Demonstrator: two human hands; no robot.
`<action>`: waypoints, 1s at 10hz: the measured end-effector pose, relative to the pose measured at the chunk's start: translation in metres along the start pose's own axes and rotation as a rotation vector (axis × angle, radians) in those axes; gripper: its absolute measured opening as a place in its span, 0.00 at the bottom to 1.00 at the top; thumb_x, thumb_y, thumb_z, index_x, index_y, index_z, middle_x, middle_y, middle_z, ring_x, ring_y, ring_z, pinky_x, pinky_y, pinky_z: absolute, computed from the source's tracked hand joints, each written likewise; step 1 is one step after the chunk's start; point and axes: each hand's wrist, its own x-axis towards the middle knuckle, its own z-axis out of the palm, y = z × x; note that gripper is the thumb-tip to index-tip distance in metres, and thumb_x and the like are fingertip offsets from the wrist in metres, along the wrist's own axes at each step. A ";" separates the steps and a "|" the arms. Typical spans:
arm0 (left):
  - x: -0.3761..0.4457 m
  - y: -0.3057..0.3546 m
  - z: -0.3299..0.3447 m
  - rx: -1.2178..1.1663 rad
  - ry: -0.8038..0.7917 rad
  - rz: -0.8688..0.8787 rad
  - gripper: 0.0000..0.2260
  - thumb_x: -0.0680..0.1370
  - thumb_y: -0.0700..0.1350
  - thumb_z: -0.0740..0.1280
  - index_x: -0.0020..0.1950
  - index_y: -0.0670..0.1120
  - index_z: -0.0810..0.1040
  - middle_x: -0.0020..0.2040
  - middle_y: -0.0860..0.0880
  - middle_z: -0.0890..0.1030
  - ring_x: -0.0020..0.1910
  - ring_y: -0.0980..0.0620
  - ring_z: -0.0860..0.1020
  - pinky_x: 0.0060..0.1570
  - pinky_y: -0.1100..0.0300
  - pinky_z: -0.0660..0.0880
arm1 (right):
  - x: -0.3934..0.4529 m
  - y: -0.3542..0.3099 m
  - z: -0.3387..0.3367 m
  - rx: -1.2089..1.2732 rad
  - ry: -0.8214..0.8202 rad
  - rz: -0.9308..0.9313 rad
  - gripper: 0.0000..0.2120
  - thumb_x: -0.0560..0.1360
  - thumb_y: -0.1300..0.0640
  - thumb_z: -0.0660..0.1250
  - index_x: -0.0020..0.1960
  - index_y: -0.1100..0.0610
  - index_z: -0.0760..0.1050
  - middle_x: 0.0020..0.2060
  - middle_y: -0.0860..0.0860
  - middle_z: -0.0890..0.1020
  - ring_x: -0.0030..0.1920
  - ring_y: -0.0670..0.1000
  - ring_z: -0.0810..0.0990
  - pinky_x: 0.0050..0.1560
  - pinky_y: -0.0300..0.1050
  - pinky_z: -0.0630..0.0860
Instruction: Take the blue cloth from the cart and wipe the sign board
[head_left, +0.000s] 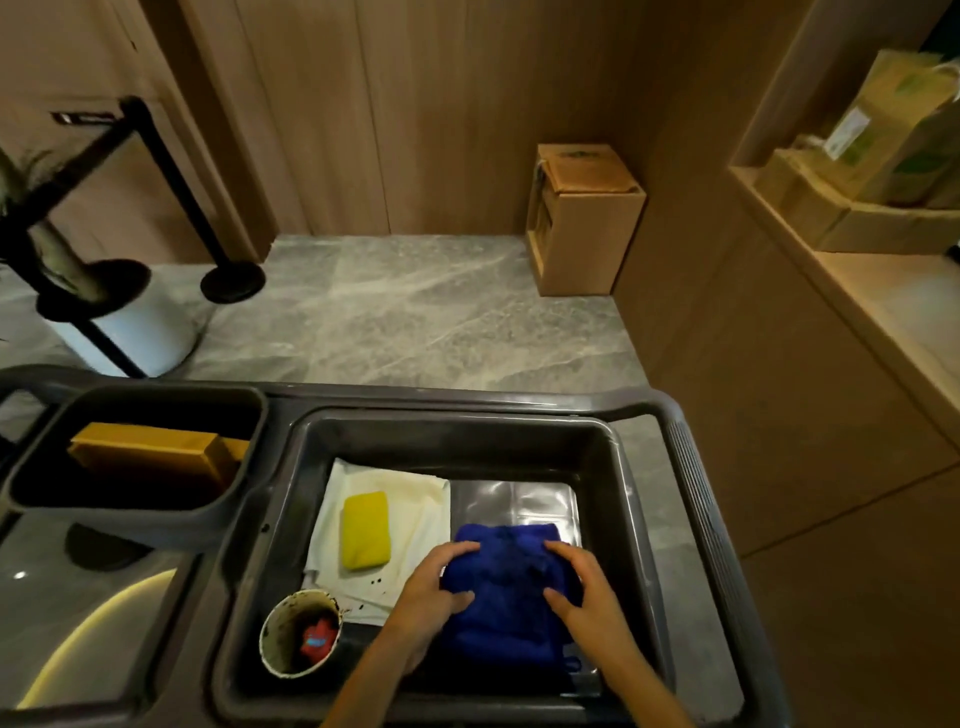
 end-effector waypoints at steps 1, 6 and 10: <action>0.025 -0.012 0.000 0.167 -0.018 0.017 0.30 0.71 0.29 0.68 0.59 0.63 0.75 0.65 0.58 0.70 0.65 0.55 0.69 0.58 0.70 0.69 | 0.023 0.012 0.008 -0.085 -0.027 -0.033 0.29 0.74 0.68 0.68 0.69 0.47 0.67 0.68 0.47 0.67 0.69 0.46 0.67 0.70 0.38 0.63; 0.075 -0.067 0.023 0.906 0.099 -0.050 0.35 0.78 0.44 0.66 0.79 0.60 0.51 0.79 0.50 0.47 0.76 0.46 0.54 0.74 0.52 0.60 | 0.078 0.064 0.042 -0.481 -0.054 0.227 0.31 0.79 0.50 0.63 0.73 0.34 0.50 0.66 0.47 0.64 0.54 0.44 0.74 0.55 0.42 0.76; 0.059 -0.065 0.007 1.009 0.201 0.183 0.25 0.82 0.56 0.56 0.78 0.62 0.54 0.80 0.51 0.52 0.76 0.48 0.56 0.74 0.52 0.59 | 0.062 0.057 0.030 -0.786 0.059 -0.112 0.22 0.82 0.43 0.50 0.76 0.43 0.61 0.75 0.44 0.66 0.73 0.47 0.66 0.74 0.48 0.61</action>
